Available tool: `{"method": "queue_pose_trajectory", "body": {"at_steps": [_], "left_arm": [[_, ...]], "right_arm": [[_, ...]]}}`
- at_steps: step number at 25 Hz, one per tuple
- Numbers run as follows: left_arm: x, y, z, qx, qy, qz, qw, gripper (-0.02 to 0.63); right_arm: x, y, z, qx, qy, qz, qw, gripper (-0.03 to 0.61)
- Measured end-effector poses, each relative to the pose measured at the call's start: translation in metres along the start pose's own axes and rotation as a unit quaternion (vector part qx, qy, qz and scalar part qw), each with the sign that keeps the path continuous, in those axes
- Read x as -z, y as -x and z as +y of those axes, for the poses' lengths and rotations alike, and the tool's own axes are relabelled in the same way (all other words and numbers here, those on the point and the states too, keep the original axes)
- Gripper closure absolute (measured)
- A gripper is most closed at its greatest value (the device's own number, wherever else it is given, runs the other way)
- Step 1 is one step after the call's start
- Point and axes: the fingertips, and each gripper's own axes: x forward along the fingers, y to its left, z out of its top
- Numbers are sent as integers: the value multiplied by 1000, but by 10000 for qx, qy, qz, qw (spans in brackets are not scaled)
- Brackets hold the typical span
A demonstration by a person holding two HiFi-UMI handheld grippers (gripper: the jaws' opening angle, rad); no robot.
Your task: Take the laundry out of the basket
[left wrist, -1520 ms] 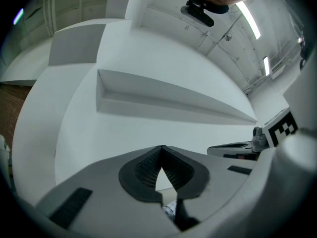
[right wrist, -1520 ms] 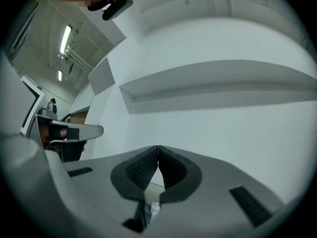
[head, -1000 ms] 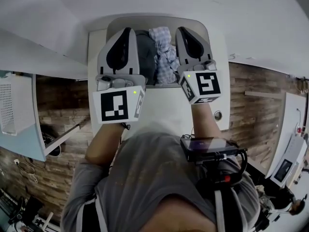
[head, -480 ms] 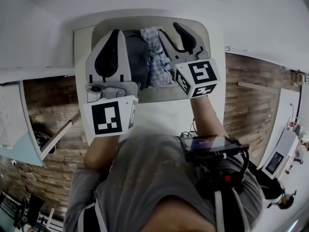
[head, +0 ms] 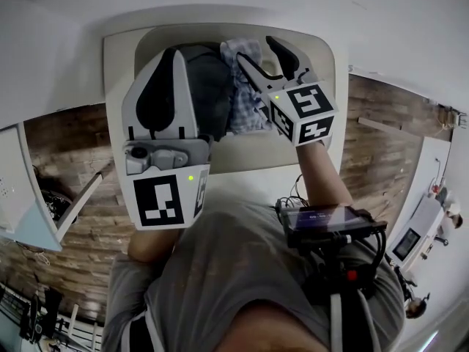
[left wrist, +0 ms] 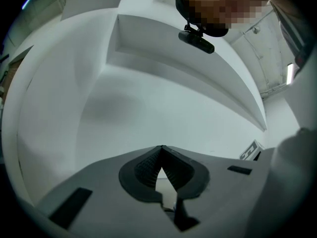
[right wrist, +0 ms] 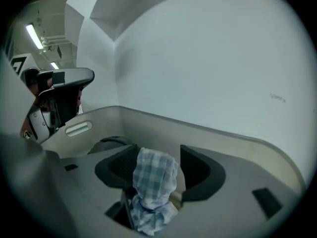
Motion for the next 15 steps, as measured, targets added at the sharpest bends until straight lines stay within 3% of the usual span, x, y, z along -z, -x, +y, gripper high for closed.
{"method": "queue_pose_trajectory", "body": {"at_steps": [9,11,15], "left_arm": [[7,-6,1,93,229,-39,9997,606],[4,-3,1,93,245,-88,9996,606],[-4,8,1,133,253,-160,9995,606]], "right_arm": [[40,-24,0,-425,-25,788,9960,257],[43,-24,1,-484,86,880,9949,340],[41,-17,9,-527,170,908,9943,441]]}}
